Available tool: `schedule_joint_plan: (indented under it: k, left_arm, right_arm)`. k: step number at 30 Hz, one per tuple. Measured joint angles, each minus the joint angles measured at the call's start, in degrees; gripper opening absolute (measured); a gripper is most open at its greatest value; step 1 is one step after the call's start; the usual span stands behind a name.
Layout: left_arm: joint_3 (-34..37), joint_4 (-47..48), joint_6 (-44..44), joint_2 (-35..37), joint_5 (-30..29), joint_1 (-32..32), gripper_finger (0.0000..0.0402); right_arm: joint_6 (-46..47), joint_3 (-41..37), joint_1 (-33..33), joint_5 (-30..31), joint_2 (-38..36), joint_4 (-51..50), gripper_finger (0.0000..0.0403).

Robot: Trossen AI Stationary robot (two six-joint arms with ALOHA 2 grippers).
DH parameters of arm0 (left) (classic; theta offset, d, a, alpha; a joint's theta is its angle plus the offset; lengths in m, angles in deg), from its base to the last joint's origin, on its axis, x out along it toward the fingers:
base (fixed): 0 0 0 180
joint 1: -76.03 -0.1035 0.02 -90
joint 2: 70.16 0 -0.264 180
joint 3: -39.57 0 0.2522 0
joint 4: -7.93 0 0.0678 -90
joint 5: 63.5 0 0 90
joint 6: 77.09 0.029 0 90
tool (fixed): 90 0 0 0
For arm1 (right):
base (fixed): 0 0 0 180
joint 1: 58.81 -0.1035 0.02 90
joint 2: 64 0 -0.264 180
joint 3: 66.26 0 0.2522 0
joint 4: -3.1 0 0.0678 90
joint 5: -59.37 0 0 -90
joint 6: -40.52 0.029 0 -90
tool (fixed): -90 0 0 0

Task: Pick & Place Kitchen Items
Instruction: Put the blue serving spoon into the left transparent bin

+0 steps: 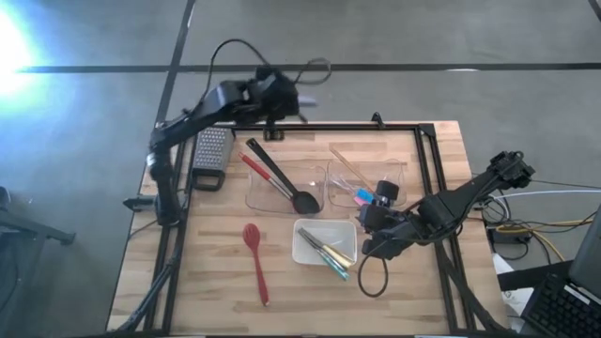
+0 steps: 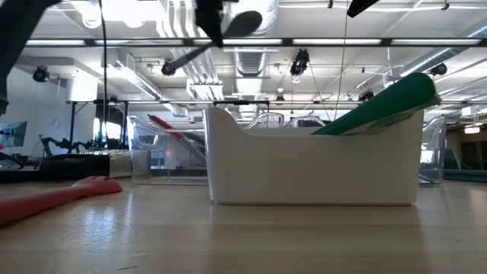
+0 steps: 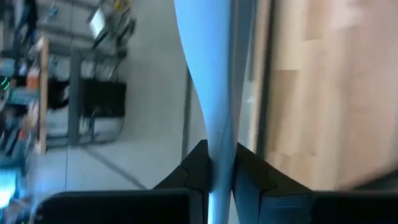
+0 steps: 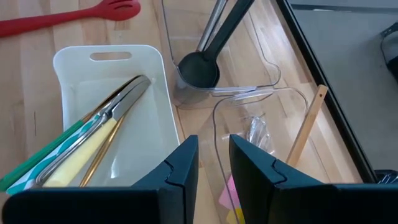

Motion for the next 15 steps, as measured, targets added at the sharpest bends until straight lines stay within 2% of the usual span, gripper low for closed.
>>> schedule_joint_plan:
  k: [6,15]
  left_arm:
    - [6.0,4.2,0.1,6.2,1.3,8.1,0.0041]
    - [17.9,6.2,-1.6,7.1,2.0,14.5,0.0041]
  right_arm:
    - [0.0,0.0,0.0,0.1,0.0,0.0,0.0091]
    - [0.0,0.0,0.2,0.1,0.0,0.0,0.0076]
